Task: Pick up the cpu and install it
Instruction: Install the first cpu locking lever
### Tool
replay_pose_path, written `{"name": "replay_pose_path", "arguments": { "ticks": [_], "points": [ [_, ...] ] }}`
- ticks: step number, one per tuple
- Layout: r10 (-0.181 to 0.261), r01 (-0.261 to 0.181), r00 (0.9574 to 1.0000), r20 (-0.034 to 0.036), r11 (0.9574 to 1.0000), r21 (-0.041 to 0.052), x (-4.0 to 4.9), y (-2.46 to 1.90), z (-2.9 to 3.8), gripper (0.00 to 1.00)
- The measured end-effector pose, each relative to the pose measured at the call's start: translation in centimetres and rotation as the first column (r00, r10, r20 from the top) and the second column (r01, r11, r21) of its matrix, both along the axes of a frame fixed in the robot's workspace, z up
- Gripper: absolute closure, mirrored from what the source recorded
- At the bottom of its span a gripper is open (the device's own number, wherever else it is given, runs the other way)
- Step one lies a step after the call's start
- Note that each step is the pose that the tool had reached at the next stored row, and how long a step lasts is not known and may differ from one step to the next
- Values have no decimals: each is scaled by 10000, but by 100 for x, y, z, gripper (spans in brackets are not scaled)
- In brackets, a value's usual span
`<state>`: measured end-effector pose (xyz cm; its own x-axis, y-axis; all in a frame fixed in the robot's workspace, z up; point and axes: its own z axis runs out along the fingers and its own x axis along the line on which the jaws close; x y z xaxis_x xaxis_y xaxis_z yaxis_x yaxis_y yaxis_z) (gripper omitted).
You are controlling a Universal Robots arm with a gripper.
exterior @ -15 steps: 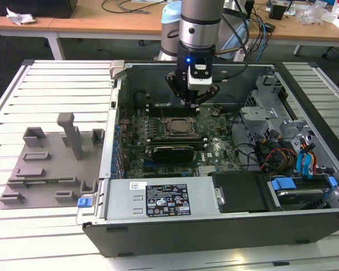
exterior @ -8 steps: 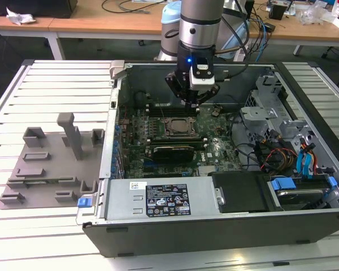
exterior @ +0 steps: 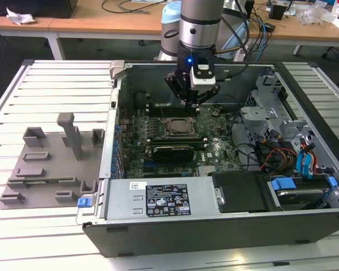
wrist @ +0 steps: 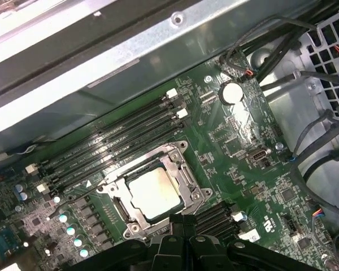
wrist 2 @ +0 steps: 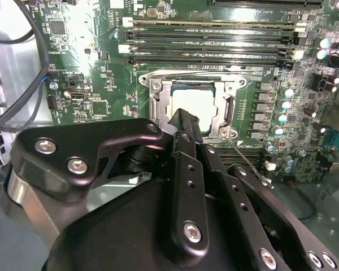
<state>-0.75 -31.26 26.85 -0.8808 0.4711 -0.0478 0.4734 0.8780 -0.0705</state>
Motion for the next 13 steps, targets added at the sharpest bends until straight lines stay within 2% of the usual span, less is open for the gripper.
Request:
{"name": "replay_pose_path", "arguments": {
  "ticks": [8,13],
  "points": [
    [388,-388,9992,0,9992,0,1,0,0,89],
    [766,-766,9971,0,9971,0,1,0,0,89]
  ]
}}
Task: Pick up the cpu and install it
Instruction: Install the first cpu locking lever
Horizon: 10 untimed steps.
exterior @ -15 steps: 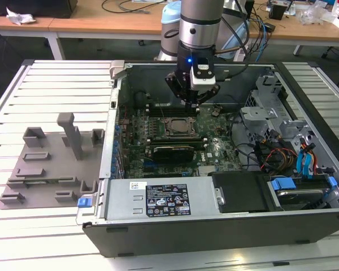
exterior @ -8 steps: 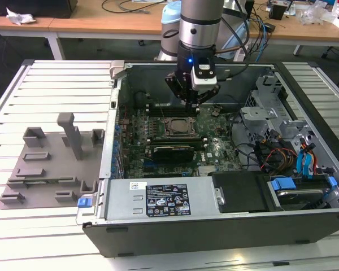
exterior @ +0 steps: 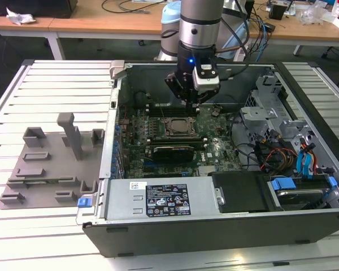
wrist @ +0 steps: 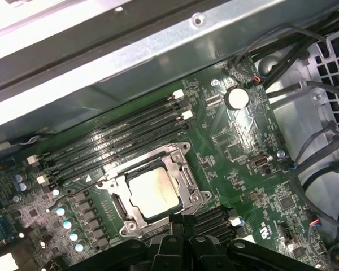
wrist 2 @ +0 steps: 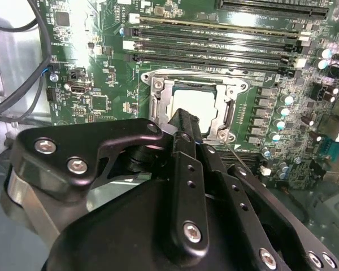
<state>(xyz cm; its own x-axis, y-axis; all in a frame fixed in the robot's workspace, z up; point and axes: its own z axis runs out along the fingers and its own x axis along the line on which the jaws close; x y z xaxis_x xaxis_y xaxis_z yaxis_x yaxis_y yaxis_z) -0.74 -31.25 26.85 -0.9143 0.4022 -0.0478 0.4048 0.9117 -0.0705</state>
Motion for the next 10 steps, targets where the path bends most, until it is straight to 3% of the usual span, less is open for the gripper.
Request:
{"name": "replay_pose_path", "arguments": {
  "ticks": [10],
  "points": [
    [828,-828,9966,0,9966,-1,0,0,0,89]
  ]
}}
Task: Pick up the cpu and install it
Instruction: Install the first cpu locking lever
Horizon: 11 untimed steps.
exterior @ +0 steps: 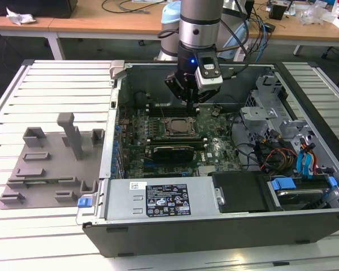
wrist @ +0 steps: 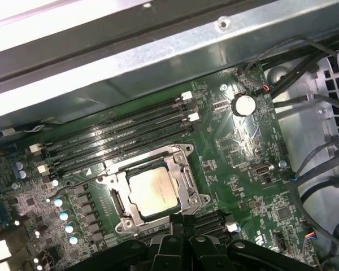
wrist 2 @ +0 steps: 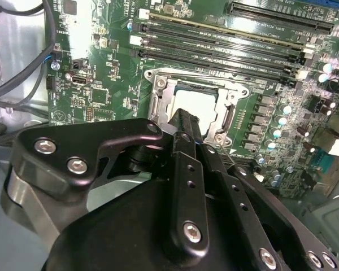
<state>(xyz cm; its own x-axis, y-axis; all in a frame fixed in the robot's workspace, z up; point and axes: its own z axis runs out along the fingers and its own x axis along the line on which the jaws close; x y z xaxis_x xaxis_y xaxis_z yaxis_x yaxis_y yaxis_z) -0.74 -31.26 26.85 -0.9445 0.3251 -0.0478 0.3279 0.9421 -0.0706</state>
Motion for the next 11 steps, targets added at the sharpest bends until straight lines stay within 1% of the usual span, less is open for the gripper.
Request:
{"name": "replay_pose_path", "arguments": {
  "ticks": [6,11],
  "points": [
    [429,-429,9991,0,9991,1,0,0,0,89],
    [786,-786,9969,1,9969,24,0,0,0,89]
  ]
}}
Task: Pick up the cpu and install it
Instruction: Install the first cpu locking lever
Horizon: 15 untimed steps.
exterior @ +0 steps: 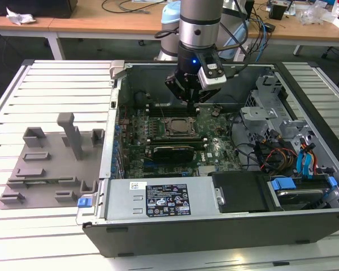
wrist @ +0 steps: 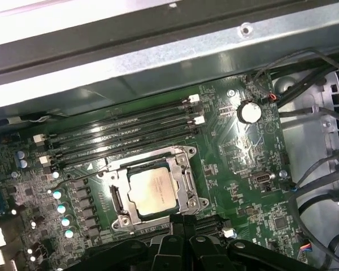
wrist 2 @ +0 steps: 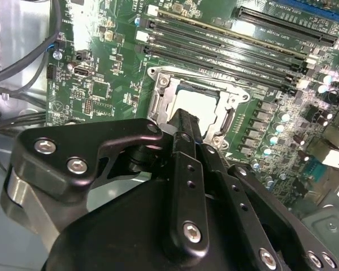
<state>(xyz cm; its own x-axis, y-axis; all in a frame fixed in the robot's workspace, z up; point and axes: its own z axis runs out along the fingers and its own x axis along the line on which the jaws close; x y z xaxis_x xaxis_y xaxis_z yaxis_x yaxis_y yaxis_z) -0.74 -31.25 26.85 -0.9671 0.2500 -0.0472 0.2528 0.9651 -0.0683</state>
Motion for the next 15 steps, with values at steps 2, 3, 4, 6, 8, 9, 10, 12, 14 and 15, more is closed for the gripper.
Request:
{"name": "replay_pose_path", "arguments": {
  "ticks": [2,3,4,6,8,9,10,12,14,15],
  "points": [
    [67,-67,10000,0,10000,-1,0,0,0,89],
    [86,-86,10000,0,10000,-1,0,0,0,89],
    [104,-104,9999,0,9999,-2,0,0,0,89],
    [148,-148,9999,0,9999,-2,0,0,0,89],
    [195,-195,9998,0,9998,-2,0,0,0,89],
    [235,-235,9997,0,9997,-2,0,0,0,89],
    [264,-264,9997,0,9997,-2,0,0,0,89],
    [321,-321,9995,0,9995,-2,0,0,0,89],
    [374,-374,9993,0,9993,-2,0,0,0,89],
    [397,-397,9992,1,9992,-2,0,0,0,89]
  ]
}}
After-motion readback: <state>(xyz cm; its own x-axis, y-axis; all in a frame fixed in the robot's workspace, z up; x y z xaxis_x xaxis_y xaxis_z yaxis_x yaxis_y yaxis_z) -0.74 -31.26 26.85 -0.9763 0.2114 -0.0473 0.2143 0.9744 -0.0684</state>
